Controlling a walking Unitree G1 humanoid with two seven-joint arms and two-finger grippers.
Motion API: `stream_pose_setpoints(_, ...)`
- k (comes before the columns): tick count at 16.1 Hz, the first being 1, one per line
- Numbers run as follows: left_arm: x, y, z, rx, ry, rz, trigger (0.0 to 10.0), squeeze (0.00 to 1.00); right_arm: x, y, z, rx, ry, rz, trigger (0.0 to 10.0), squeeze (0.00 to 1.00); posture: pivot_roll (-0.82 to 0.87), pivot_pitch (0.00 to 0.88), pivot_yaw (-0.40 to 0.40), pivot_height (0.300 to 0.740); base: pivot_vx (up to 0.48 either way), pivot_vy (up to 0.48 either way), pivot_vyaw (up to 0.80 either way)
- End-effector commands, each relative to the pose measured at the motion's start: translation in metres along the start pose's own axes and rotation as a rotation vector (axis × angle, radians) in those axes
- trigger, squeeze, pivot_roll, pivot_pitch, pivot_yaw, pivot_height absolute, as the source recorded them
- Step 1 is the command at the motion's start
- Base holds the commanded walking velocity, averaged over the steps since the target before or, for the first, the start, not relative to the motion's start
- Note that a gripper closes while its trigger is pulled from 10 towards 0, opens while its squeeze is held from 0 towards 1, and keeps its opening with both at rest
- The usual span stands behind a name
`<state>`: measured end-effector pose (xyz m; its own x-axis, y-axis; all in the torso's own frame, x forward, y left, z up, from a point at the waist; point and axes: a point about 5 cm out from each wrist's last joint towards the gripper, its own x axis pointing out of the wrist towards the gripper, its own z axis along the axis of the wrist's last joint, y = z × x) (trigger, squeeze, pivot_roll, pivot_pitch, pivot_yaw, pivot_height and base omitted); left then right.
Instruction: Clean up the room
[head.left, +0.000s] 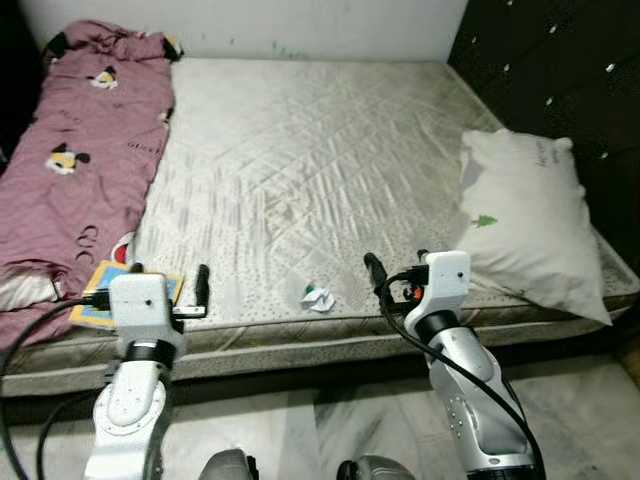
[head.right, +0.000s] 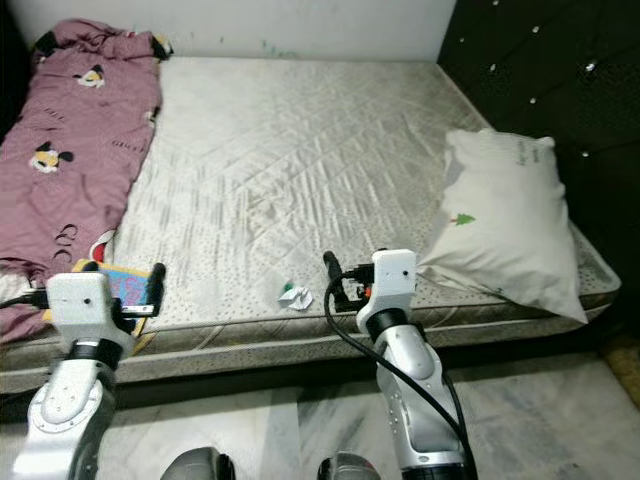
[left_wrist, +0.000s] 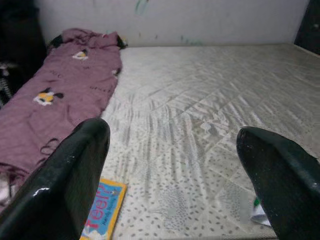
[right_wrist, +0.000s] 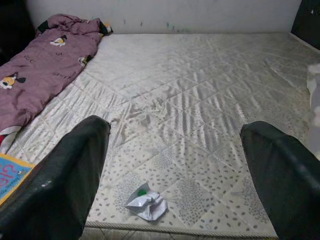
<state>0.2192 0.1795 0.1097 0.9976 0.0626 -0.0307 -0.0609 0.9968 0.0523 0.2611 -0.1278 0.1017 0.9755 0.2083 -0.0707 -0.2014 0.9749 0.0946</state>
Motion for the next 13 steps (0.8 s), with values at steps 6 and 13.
stream_pose_setpoints(6, 0.0003, -0.0041, 0.0017, -0.013, -0.007, -0.016, 10.0, 0.00, -0.0002, -0.0072, 0.0029, -0.003, -0.006, -0.020, 10.0, 0.00, 0.02, 0.074, -0.057, 0.740, 0.338, 0.000, 0.00)
stream_pose_setpoints(13, 0.0002, -0.0033, 0.0015, -0.009, -0.002, -0.020, 10.0, 0.00, -0.0002, -0.0089, 0.0021, 0.009, 0.002, -0.040, 10.0, 0.00, 0.02, 0.079, -0.052, 0.740, 0.125, 0.000, 0.00)
